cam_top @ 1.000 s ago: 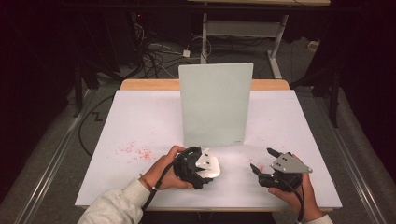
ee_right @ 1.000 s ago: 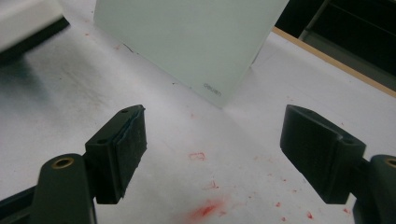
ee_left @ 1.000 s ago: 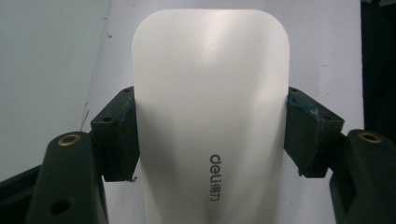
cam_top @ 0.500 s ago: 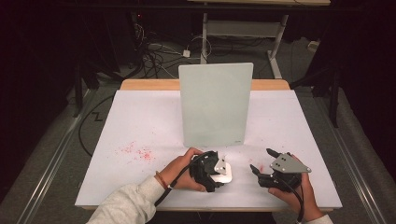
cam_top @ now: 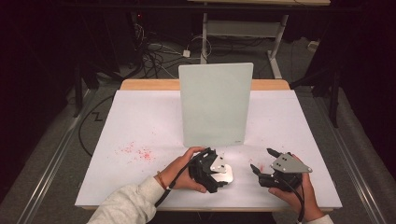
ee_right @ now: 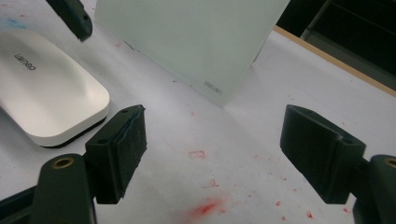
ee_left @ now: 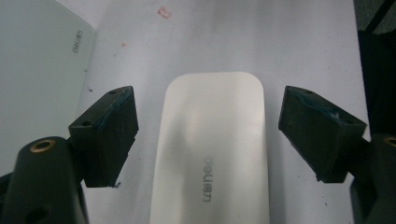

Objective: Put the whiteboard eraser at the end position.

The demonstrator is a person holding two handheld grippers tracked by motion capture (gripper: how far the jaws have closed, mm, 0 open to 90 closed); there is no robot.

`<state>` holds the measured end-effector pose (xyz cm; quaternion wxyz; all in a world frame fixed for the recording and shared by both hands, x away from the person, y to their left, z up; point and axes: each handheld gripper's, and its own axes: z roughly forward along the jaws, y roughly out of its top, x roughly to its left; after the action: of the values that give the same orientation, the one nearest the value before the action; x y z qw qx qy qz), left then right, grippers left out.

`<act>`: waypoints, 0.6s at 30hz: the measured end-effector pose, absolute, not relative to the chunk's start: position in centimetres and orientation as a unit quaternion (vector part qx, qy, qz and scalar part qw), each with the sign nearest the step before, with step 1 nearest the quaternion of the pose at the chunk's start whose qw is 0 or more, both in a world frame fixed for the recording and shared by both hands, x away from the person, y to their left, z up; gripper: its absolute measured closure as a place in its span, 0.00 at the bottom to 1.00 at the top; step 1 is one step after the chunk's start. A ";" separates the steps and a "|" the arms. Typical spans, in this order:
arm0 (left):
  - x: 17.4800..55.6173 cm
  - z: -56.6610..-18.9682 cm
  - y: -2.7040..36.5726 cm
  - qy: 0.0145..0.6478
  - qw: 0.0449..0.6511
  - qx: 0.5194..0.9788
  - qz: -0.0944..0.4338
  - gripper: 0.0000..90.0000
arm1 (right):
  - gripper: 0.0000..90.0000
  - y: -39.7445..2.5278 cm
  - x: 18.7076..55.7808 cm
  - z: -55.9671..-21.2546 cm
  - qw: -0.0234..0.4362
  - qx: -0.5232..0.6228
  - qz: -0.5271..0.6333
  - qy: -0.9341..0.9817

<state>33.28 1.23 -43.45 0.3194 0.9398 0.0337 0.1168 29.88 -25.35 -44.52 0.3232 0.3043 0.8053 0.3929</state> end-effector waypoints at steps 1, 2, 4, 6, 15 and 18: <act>33.3 -43.2 1.5 0.037 0.327 0.936 0.122 0.20 | 0.26 -25.3 29.9 -44.5 0.323 0.304 0.393 0.805; 33.3 -43.0 1.8 0.040 0.336 0.932 0.129 0.20 | 0.26 -25.3 29.9 -44.5 0.323 0.304 0.394 0.805; 33.4 -42.5 2.3 0.054 0.357 0.921 0.148 0.20 | 0.26 -25.3 29.8 -44.5 0.322 0.304 0.395 0.805; 33.5 -42.0 2.9 0.067 0.373 0.910 0.168 0.20 | 0.26 -25.3 29.8 -44.5 0.322 0.304 0.395 0.805; 33.5 -40.8 5.3 0.100 0.413 0.876 0.228 0.20 | 0.26 -25.3 29.7 -44.4 0.323 0.303 0.397 0.804; 33.2 -40.6 5.8 0.104 0.419 0.868 0.243 0.20 | 0.26 -25.3 29.7 -44.3 0.322 0.301 0.398 0.804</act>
<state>33.18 5.80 -40.64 0.4191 0.8685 0.1039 0.2435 29.71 -25.26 -44.35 0.3225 0.3012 0.8041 0.3984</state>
